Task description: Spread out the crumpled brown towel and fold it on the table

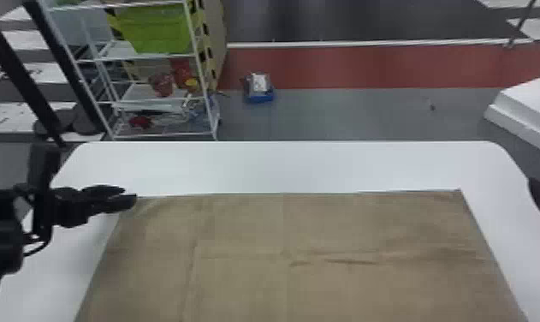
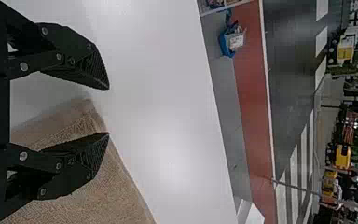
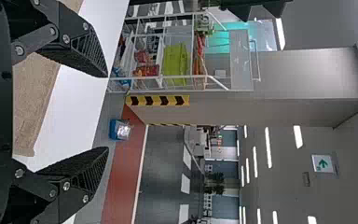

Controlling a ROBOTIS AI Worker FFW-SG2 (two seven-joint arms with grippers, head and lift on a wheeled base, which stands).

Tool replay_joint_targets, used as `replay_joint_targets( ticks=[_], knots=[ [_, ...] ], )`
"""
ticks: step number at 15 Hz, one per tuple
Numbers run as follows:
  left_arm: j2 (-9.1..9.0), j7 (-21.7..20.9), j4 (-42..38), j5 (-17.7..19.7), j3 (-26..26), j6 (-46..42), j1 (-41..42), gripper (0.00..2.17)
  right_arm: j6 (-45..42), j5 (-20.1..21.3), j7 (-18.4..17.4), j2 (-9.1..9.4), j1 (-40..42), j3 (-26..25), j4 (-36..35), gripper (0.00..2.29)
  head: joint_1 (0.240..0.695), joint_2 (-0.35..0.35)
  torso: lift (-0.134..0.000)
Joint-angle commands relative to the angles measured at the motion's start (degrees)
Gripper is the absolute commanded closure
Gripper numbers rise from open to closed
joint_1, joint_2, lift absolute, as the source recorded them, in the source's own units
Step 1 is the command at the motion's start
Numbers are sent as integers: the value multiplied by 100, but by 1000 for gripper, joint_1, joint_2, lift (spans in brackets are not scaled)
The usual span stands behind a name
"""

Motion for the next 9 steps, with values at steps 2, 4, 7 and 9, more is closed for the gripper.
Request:
replay_joint_targets(
  ticks=[2,4,7,9],
  knots=[
    [25,-47,2,-171,2,9,17,640,18,-27,0,0,-5,38,-44,394,695,86,-124],
    [60,-135,2,-171,2,80,25,640,18,-27,0,9,-5,29,-70,394,695,92,-124],
    [69,-223,2,-118,11,132,52,640,18,-35,44,9,-5,-6,-88,394,695,97,-124],
    [34,-223,2,-74,11,150,52,640,18,-79,53,9,21,-24,-88,394,695,96,-124]
  ],
)
